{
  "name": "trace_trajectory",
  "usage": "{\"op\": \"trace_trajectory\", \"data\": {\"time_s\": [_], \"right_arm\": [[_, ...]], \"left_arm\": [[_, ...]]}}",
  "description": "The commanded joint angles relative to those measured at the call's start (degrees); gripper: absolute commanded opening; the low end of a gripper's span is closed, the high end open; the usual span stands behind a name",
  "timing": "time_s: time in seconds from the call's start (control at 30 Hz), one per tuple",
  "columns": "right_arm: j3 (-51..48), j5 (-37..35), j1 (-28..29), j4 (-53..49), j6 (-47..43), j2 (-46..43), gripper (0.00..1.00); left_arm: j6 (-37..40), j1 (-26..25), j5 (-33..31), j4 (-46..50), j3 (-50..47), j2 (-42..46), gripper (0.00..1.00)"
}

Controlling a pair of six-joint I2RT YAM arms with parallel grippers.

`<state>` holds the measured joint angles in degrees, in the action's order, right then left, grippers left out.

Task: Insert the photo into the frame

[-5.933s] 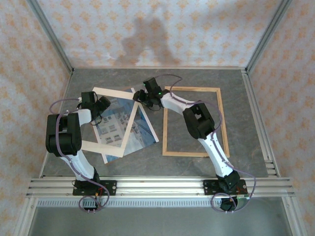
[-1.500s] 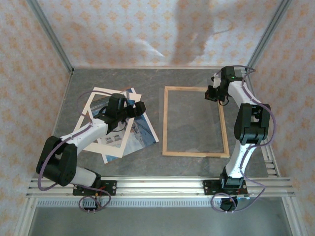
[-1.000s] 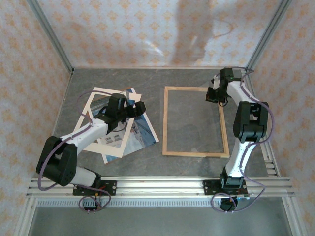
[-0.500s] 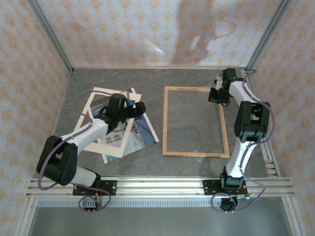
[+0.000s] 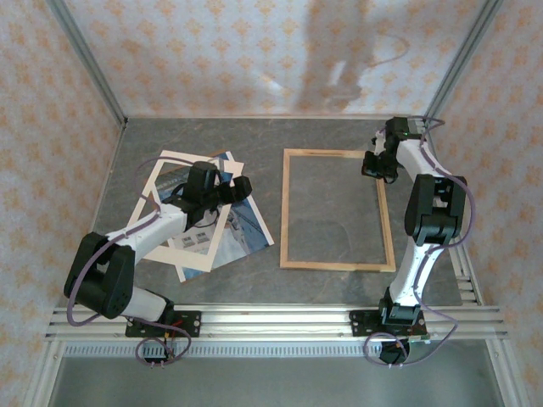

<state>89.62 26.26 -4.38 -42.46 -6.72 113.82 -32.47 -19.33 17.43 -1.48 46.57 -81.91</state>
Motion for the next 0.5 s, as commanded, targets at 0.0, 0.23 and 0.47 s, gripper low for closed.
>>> {"op": "trace_trajectory", "data": {"time_s": [0.0, 0.23, 0.47], "right_arm": [[1.75, -2.35, -0.8, -0.82, -0.84, 0.46, 0.0], [1.8, -2.97, -0.86, -0.99, -1.01, 0.7, 0.0], [1.87, -3.24, -0.86, -1.07, -1.1, 0.95, 0.0]], "left_arm": [[1.18, -0.68, 0.25, 0.79, 1.25, -0.81, 0.93], [1.18, -0.71, 0.28, 0.81, 1.34, -0.91, 0.92], [1.18, -0.79, 0.18, 0.81, 1.17, -0.84, 0.93]]}}
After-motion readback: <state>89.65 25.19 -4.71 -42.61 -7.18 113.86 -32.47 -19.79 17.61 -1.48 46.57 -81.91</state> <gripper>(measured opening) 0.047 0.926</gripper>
